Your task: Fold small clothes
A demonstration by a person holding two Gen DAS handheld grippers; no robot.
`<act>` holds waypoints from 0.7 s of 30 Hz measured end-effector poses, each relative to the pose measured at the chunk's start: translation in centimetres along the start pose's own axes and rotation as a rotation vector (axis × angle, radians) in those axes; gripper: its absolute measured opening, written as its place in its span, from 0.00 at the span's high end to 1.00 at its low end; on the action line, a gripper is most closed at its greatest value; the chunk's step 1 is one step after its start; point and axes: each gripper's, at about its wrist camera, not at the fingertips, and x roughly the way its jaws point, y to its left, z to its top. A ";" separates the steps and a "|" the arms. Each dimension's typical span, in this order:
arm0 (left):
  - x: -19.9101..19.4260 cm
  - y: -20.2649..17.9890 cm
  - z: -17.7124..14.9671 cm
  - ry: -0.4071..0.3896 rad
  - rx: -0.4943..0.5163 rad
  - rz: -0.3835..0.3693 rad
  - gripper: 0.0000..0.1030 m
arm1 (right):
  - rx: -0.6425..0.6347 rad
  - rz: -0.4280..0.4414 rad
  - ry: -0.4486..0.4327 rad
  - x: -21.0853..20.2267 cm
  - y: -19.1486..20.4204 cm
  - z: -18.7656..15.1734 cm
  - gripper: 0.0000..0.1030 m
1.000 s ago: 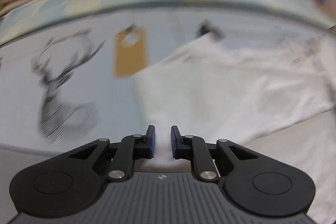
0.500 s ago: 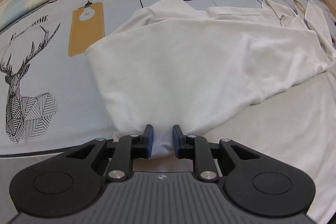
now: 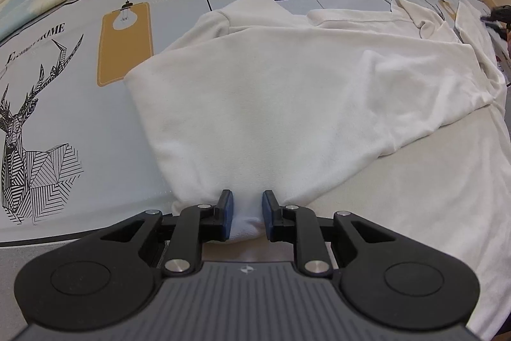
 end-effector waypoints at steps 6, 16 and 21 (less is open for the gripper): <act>0.1 -0.4 0.4 0.019 0.021 0.013 0.78 | 0.075 -0.007 -0.113 -3.9 -1.0 0.3 0.97; -0.4 0.2 0.6 0.022 -0.022 -0.022 0.78 | -0.011 -0.102 -0.353 -17.1 0.9 1.3 0.98; -2.9 2.2 1.2 -0.040 -0.125 -0.066 0.77 | -0.262 0.080 -0.486 -25.5 11.9 -3.2 0.97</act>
